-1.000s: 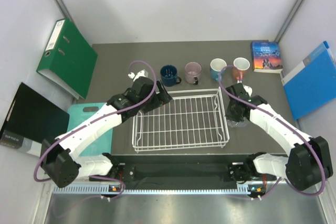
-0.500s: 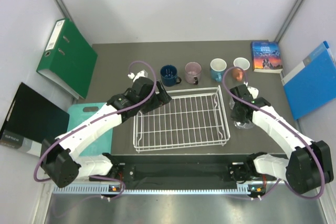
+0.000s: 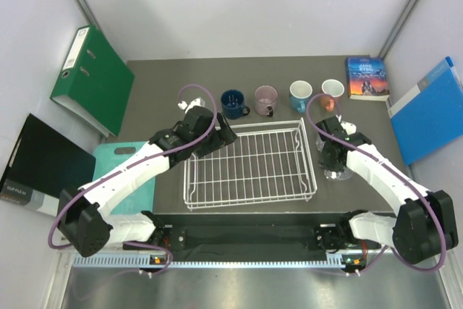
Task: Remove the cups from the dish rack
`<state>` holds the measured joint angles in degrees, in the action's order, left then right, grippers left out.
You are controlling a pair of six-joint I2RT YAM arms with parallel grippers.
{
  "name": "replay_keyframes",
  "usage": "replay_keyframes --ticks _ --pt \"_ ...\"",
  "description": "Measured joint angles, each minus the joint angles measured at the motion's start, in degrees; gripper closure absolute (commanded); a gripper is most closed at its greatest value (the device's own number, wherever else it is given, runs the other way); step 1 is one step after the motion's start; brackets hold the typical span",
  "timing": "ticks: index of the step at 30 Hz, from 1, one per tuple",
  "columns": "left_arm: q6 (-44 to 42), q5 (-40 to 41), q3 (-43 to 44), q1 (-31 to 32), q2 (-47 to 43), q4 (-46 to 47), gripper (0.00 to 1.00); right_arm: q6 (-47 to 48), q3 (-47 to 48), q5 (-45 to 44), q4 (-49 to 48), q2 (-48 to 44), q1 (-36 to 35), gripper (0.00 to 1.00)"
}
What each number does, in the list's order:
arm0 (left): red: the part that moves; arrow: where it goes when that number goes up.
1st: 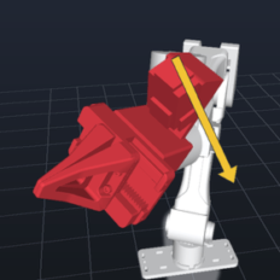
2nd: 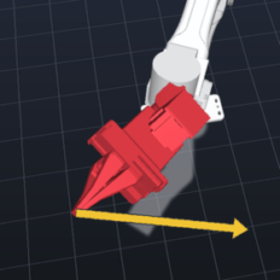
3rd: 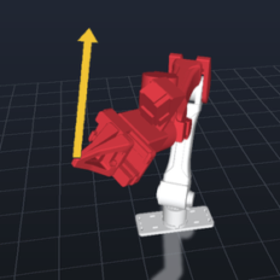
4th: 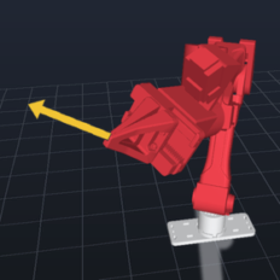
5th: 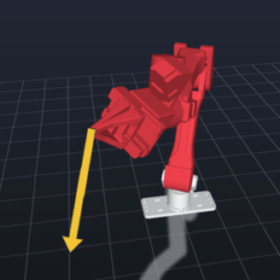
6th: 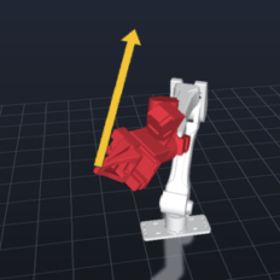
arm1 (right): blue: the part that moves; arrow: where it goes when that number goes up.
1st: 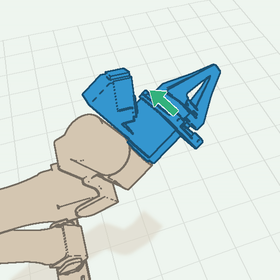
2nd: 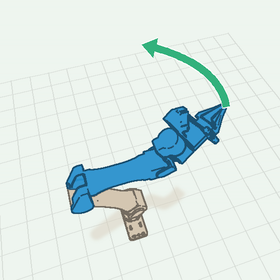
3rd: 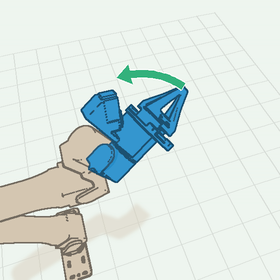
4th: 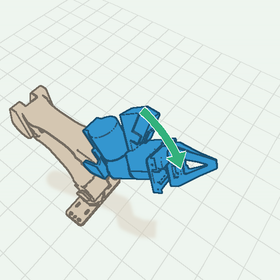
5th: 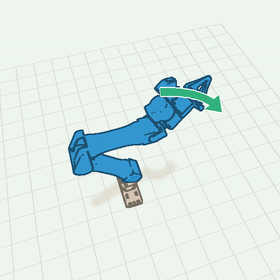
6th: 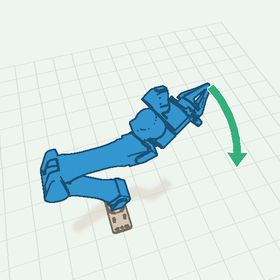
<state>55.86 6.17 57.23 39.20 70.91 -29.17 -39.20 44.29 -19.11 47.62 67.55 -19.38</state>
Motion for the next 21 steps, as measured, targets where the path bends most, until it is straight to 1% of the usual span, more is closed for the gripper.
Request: replay_keyframes --ticks 6,9,18,21 --pt "0.13 -0.39 -0.02 0.0 0.0 -0.02 0.07 -0.02 -0.39 2.6 -1.66 1.33 0.0 0.79" --pt "0.13 -0.39 -0.02 0.0 0.0 -0.02 0.07 -0.02 -0.52 3.08 -1.81 1.62 0.0 0.75" --pt "0.13 -0.61 0.0 0.0 0.31 -0.04 0.06 0.0 -0.52 3.13 -2.25 1.25 0.0 0.69" --pt "-0.02 -0.59 -0.02 0.0 0.46 -0.07 0.04 -0.04 -0.17 2.93 -1.9 -0.37 0.0 0.68"
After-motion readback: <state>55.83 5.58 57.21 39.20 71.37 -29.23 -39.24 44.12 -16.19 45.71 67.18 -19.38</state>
